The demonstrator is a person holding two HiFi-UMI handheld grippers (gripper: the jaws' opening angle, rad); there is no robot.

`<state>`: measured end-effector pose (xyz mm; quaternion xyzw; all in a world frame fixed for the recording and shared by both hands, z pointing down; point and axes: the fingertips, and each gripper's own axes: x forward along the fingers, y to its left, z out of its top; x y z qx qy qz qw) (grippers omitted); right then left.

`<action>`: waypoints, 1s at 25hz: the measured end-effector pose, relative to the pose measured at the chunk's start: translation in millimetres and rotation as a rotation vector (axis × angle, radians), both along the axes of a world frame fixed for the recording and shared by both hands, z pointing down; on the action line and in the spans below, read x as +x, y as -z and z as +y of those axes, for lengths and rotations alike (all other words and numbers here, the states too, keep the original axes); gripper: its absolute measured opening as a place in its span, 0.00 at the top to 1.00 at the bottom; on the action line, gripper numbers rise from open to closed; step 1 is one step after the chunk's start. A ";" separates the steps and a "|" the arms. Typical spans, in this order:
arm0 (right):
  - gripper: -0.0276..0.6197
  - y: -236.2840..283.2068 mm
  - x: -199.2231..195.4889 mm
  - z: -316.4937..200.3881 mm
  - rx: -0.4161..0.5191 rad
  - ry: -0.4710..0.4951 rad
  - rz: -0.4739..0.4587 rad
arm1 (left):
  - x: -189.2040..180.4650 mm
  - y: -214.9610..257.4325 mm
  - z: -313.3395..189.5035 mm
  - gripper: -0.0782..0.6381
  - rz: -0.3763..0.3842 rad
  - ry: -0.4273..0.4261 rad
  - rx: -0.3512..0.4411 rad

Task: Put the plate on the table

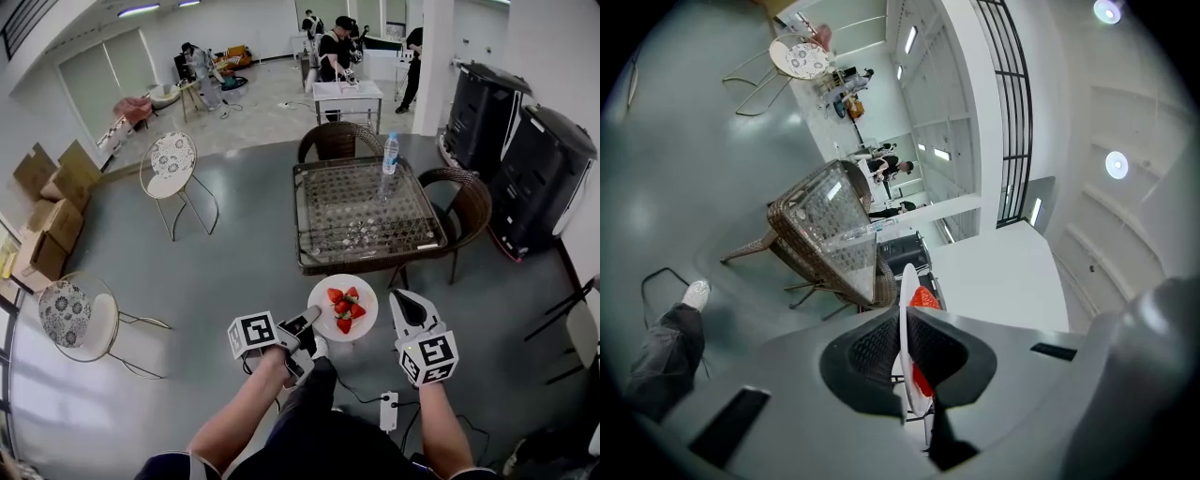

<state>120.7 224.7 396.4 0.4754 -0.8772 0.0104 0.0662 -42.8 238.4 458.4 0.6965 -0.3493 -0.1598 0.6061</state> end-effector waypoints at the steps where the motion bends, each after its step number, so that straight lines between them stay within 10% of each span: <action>1: 0.95 -1.2 1.4 -3.6 0.000 -0.005 0.001 | 1.0 -2.2 -4.9 0.87 0.001 -0.002 -0.002; 25: 0.95 -15.5 0.2 -242.7 -0.009 -0.051 0.051 | 1.3 -34.6 -258.7 0.87 0.051 -0.053 -0.014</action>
